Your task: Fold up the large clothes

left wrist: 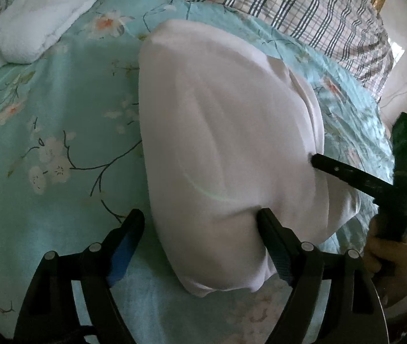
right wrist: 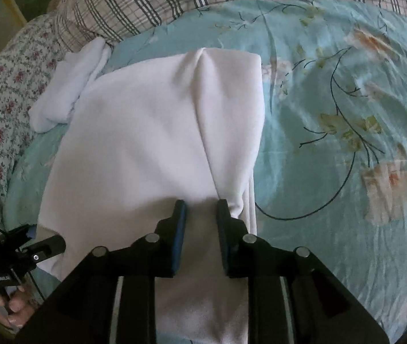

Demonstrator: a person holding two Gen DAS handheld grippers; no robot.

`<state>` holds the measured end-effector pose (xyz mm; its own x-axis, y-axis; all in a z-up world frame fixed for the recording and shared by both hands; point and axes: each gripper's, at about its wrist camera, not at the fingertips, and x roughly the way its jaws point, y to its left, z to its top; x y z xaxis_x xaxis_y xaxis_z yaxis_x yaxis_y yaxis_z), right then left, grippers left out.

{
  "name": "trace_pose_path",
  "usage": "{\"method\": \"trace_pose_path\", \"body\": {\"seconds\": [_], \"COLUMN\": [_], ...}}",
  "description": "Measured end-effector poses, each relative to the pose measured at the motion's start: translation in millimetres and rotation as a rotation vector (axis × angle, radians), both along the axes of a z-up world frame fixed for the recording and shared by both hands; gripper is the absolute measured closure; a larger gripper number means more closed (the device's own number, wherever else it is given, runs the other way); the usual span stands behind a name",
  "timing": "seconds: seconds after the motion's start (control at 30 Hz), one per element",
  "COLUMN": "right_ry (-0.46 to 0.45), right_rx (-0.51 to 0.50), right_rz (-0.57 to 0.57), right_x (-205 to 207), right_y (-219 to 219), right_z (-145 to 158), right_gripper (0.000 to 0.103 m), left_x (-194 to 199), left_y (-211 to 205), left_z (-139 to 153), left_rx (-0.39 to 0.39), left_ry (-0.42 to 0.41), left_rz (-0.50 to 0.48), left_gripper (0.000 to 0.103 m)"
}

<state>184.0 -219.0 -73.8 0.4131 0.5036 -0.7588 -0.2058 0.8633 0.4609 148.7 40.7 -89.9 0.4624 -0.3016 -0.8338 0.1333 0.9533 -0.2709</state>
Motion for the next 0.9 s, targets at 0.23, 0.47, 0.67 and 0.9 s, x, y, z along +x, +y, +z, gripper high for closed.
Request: {"method": "trace_pose_path", "body": {"seconds": [0.23, 0.47, 0.67, 0.9], "right_ry": [-0.027, -0.068, -0.058, -0.061], "right_rx": [0.009, 0.020, 0.014, -0.005], "right_rz": [-0.019, -0.009, 0.004, 0.033], "right_x": [-31, -70, -97, -119], "right_y": [-13, -19, -21, -17], "right_z": [26, 47, 48, 49], "right_gripper": [0.077, 0.061, 0.057, 0.050], "left_x": [-14, -45, -68, -87], "left_y": [-6, -12, -10, -4], "left_z": [16, 37, 51, 56], "left_rx": [0.082, 0.175, 0.200, 0.233], "left_ry": [-0.032, -0.098, -0.138, -0.168], "left_rz": [0.007, 0.023, 0.032, 0.044], "left_gripper": [0.021, 0.023, 0.023, 0.022]}}
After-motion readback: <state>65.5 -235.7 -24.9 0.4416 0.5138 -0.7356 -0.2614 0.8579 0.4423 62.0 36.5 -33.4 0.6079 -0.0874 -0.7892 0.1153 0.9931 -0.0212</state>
